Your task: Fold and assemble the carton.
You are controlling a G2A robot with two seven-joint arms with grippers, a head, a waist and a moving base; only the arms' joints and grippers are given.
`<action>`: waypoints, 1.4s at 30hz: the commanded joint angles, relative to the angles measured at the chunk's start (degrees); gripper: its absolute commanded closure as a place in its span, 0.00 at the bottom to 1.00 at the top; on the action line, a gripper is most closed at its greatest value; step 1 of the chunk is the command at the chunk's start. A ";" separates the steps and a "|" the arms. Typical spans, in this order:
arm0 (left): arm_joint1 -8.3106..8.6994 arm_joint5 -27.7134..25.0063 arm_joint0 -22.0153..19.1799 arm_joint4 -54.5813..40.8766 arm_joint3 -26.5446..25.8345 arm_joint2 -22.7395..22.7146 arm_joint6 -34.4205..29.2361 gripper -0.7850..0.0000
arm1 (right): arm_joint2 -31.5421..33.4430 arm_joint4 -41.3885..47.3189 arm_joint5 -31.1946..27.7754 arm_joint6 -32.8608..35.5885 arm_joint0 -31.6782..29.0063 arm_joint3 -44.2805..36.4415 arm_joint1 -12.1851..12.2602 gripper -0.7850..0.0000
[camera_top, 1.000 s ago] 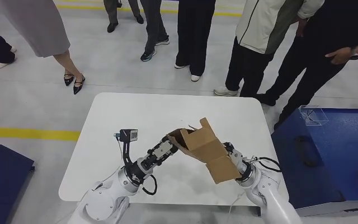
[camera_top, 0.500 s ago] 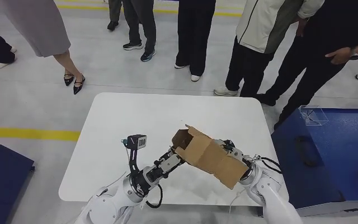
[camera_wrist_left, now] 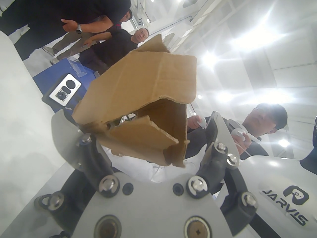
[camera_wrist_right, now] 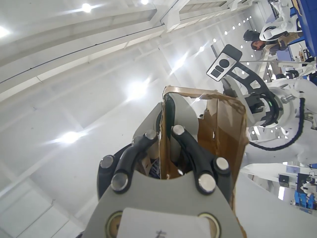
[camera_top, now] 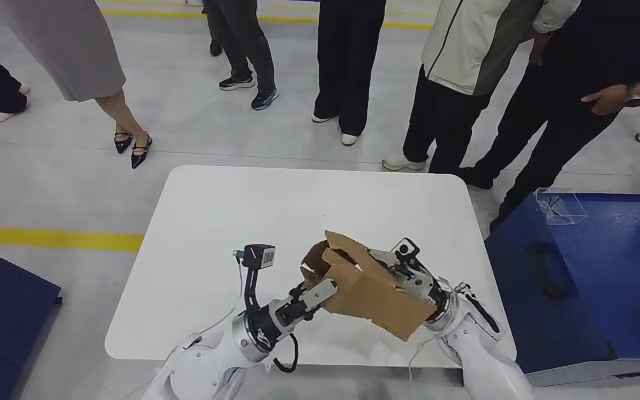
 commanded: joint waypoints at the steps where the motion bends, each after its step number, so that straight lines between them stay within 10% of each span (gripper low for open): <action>1: -0.04 0.41 -0.06 0.64 0.11 0.07 0.53 0.00 | 0.05 -0.33 -0.26 0.20 0.10 0.07 -0.01 1.00; 28: -0.13 3.65 0.31 2.26 0.23 -1.31 2.34 0.00 | 1.43 -3.53 -3.85 0.43 1.37 -0.04 -0.16 1.00; 42: 1.07 3.04 6.78 12.68 -9.57 -9.34 6.06 0.00 | 2.73 -11.84 -6.93 0.43 2.59 2.82 0.18 1.00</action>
